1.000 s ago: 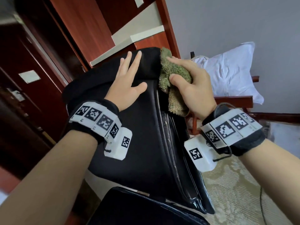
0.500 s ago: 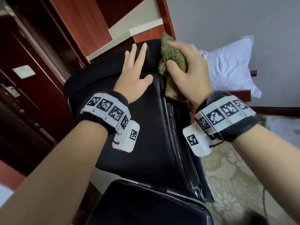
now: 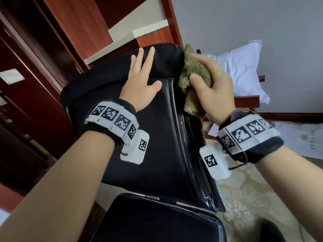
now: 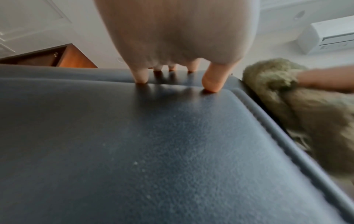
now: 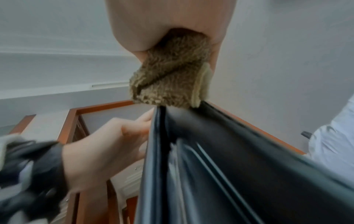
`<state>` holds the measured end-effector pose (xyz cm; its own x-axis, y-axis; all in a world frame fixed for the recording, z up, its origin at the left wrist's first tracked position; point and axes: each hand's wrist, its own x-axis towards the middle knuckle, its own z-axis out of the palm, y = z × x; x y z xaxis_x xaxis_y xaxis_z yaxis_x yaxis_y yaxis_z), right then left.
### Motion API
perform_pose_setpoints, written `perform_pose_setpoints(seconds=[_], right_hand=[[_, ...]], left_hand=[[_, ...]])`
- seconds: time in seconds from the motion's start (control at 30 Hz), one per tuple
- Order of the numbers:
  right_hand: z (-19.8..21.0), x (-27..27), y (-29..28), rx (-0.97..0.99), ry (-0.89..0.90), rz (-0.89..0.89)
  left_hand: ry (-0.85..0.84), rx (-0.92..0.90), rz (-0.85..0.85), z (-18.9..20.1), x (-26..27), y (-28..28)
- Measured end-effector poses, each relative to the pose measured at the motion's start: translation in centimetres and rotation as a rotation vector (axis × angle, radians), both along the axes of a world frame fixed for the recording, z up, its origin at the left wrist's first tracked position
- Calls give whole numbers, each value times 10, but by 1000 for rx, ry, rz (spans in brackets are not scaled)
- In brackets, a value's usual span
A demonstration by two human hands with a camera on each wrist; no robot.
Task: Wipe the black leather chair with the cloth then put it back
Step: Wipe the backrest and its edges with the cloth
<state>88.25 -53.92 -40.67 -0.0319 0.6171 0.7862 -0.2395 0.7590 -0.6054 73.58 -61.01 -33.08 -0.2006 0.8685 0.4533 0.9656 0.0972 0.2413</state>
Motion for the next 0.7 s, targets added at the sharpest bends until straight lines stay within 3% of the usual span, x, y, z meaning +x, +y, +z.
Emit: perform_pose_setpoints(seconds=[0.13,0.4,0.53,0.7], right_hand=[[23,-13,4,-14,-72,-15],[-17,6,-8,-160,-86,155],[17,2,-2,-87,-4,12],[34,-14,9,-68,-265,-130]], left_hand=[[-6,1,-7,2,-1,-2],[-20,17,-15,1,1,-2],[-21,24,-15,2,3,-1],[-30,1,-9,3,1,-2]])
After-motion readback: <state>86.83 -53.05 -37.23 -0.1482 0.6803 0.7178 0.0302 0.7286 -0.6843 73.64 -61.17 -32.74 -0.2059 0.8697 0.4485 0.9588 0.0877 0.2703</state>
